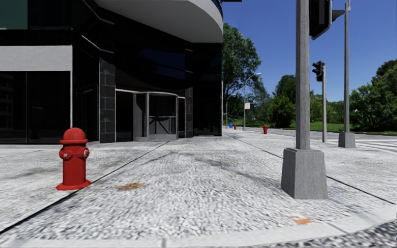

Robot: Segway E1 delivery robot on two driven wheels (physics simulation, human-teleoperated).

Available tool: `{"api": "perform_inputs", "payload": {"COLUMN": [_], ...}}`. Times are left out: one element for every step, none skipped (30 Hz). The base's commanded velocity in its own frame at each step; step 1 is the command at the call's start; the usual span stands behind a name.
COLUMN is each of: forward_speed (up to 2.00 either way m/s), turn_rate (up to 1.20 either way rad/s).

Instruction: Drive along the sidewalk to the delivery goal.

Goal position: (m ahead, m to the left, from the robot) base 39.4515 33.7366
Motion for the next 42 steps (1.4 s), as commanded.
{"api": "perform_inputs", "payload": {"forward_speed": [2.00, 2.00, 2.00, 2.00, 2.00, 2.00, 2.00, 2.00, 2.00, 2.00, 2.00, 2.00, 2.00, 2.00, 2.00, 2.00, 2.00, 2.00, 2.00, 2.00, 2.00, 2.00, 2.00, 2.00, 2.00, 2.00, 2.00, 2.00, 2.00, 2.00, 2.00, 2.00, 2.00, 2.00, 2.00, 2.00, 2.00, 2.00, 2.00, 2.00, 2.00, 2.00], "turn_rate": [0.00, 0.00, 0.00, 0.00, 0.00, 0.00, 0.00, 0.00, 0.00, 0.00, 0.00, 0.00, 0.00, 0.00, 0.00, 0.00, 0.00, 0.00, 0.00, 0.00, 0.00, 0.00, 0.00, 0.00, 0.00, -0.04, -0.12, -0.12, -0.16, -0.18, -0.18, -0.19, -0.22, -0.29, -0.29, -0.33, -0.34, -0.35, -0.35, -0.35, -0.36, -0.37]}}
